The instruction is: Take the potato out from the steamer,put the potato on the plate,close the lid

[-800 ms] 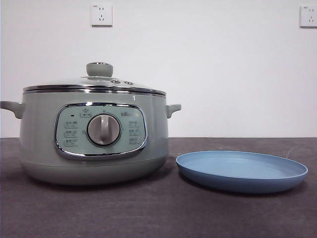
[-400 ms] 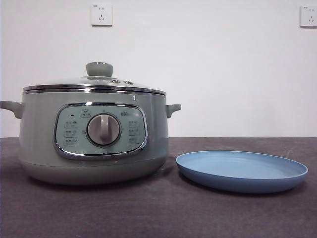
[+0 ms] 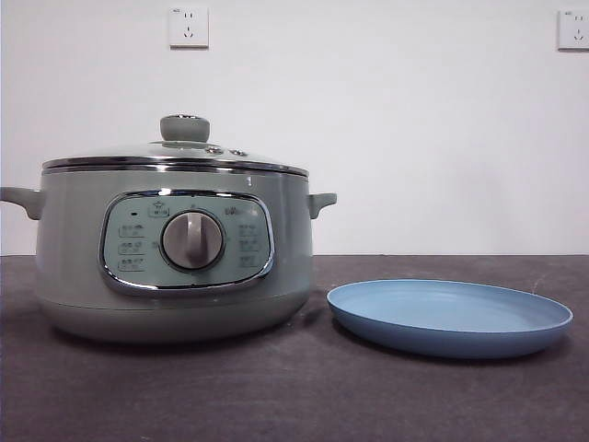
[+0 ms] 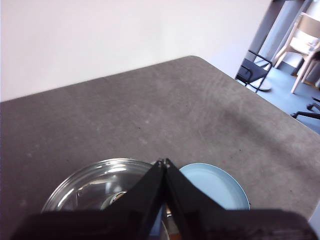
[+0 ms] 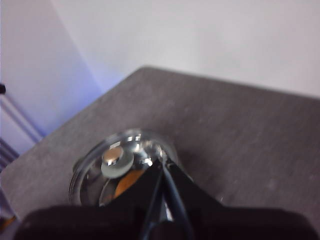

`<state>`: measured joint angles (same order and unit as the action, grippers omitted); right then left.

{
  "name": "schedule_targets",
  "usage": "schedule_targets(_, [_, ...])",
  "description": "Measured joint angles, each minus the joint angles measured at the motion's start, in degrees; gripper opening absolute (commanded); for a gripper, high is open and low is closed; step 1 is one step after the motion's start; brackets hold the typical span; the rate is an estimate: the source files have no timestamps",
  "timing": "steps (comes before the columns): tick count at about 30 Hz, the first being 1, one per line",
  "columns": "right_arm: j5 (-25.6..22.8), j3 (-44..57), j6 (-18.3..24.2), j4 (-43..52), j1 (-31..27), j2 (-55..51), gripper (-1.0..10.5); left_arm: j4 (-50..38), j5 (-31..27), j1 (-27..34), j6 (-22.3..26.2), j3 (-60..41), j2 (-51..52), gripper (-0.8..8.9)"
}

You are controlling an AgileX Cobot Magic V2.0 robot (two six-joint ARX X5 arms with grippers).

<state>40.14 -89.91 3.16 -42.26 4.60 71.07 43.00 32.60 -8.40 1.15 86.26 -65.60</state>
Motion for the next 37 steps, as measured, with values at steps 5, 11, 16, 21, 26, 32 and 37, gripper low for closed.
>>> schedule_targets(5, [-0.26,-0.09,0.61,-1.42,-0.02,1.62,6.6,0.33,-1.53,0.00,-0.17,0.00,-1.09,4.97])
schedule_targets(11, [-1.11,-0.31,0.74,-1.42,-0.04,1.60,6.6,0.22,-5.42,-0.02,-0.72,0.00,-1.81,4.96])
schedule_targets(16, [-1.16,-0.31,0.72,-1.49,0.00,1.60,6.6,-0.83,-5.49,-1.86,-0.74,0.02,-4.07,4.96])
schedule_targets(21, [-1.29,-0.31,0.50,-1.66,0.70,1.60,6.6,-0.79,-8.13,-4.66,-0.79,0.07,-9.35,4.95])
schedule_targets(26, [-1.29,-0.31,0.33,-1.70,0.74,1.60,6.6,-0.59,-13.68,-7.98,-0.74,0.07,-15.69,4.95])
schedule_targets(32, [-1.36,-0.31,0.15,-2.71,0.74,1.60,6.6,-0.39,-17.46,-10.95,-0.74,0.07,-22.71,4.95])
schedule_targets(37, [-1.36,-0.31,0.09,-3.30,0.74,1.60,6.6,1.40,-19.06,-12.28,-0.74,0.07,-26.45,4.95])
